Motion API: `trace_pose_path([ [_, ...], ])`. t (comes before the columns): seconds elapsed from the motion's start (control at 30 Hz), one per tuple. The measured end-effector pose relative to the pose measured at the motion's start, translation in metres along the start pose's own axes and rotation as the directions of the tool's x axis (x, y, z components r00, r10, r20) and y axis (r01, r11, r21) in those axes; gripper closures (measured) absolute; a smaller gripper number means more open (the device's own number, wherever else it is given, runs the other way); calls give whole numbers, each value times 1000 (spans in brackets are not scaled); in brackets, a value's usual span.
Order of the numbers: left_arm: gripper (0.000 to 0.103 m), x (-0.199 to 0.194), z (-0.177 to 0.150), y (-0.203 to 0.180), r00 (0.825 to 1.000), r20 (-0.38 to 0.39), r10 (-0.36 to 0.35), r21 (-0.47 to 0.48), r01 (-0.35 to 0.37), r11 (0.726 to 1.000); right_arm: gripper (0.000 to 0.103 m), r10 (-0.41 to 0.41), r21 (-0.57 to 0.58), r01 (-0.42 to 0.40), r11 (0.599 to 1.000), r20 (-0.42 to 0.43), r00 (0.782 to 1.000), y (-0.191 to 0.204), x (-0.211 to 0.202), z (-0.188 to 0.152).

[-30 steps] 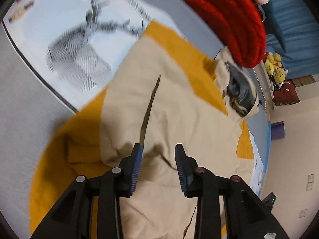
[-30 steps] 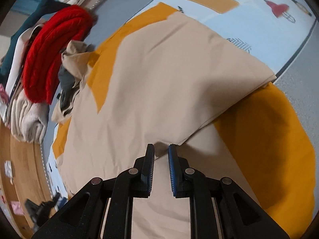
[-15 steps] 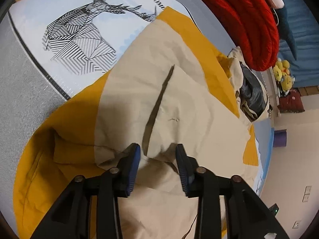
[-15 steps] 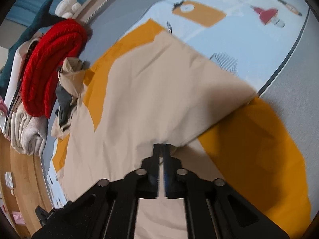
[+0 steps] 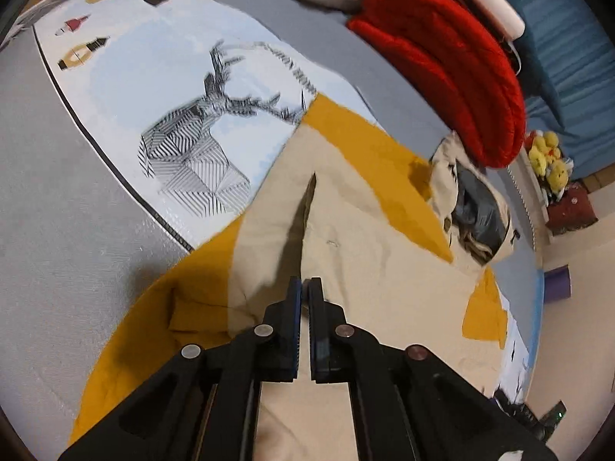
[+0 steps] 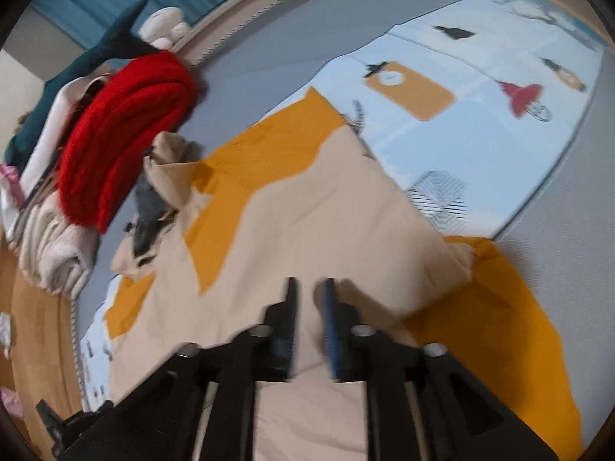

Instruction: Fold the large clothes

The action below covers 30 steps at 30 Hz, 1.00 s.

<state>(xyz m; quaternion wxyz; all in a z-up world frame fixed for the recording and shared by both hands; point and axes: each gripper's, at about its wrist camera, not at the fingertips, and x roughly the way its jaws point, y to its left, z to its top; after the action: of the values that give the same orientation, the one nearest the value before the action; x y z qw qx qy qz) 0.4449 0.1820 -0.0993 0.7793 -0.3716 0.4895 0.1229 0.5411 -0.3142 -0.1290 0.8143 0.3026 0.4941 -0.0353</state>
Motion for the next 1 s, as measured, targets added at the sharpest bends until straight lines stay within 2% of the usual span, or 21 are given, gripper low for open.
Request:
trace_pose_path([
  [0.07, 101, -2, 0, -2, 1000, 8, 10, 13, -10, 1000, 71, 56, 36, -54, 998, -48, 997, -6, 12, 1],
  [0.1, 101, -6, 0, -5, 999, 29, 21, 31, -22, 999, 71, 52, 57, -48, 997, -75, 996, -11, 21, 2],
  [0.2, 101, -12, 3, -11, 998, 56, 30, 72, -34, 997, 72, -36, 114, 50, 992, -127, 991, -35, 35, 1],
  [0.23, 101, -11, 4, -10, 998, 53, 26, 73, -30, 997, 83, -80, 143, 99, 985, -132, 988, -47, 36, 2],
  [0.3, 101, -7, 5, -8, 1000, 25, 6, 69, -7, 998, 86, -109, 184, 129, 974, -118, 987, -60, 33, 6],
  [0.4, 100, 3, 2, -12, 999, -31, -21, 92, 24, 995, 86, -201, 157, 207, 965, -59, 978, -59, 19, 14],
  [0.5, 96, 13, -4, -17, 996, -87, -34, 121, 44, 992, 85, -223, 161, 225, 961, -27, 974, -52, 9, 15],
  [0.57, 89, 20, -6, -19, 994, -106, -19, 144, 34, 989, 82, -209, 133, 203, 970, 39, 977, -37, -5, 13],
  [0.6, 83, 25, -8, -19, 993, -117, -6, 149, 24, 989, 82, -166, 98, 159, 982, 64, 984, -27, -8, 13],
  [0.67, 81, 38, -11, -12, 988, -147, 47, 142, -26, 989, 80, -69, 7, 69, 998, 66, 995, -9, -5, 14],
  [0.73, 81, 48, -14, -2, 979, -173, 104, 125, -83, 989, 68, 13, -61, -13, 998, -7, 1000, 6, 10, 9],
  [0.77, 81, 50, -15, 0, 977, -176, 118, 119, -98, 988, 65, 39, -66, -44, 997, -85, 996, 8, 24, 5],
  [0.8, 81, 46, -16, -4, 977, -161, 138, 141, -115, 983, 63, 32, -58, -42, 997, -161, 987, 4, 39, -1],
  [0.87, 81, 34, -18, -24, 983, -99, 156, 238, -129, 963, 64, -46, -47, 37, 998, -222, 974, -7, 54, -10],
  [0.93, 81, 21, -20, -46, 991, -38, 127, 332, -108, 937, 64, -40, -28, 35, 999, -211, 977, -9, 52, -11],
  [1.0, 81, 23, -23, -51, 992, -39, 122, 358, -100, 929, 64, -75, -93, 59, 994, -181, 981, 1, 44, -7],
])
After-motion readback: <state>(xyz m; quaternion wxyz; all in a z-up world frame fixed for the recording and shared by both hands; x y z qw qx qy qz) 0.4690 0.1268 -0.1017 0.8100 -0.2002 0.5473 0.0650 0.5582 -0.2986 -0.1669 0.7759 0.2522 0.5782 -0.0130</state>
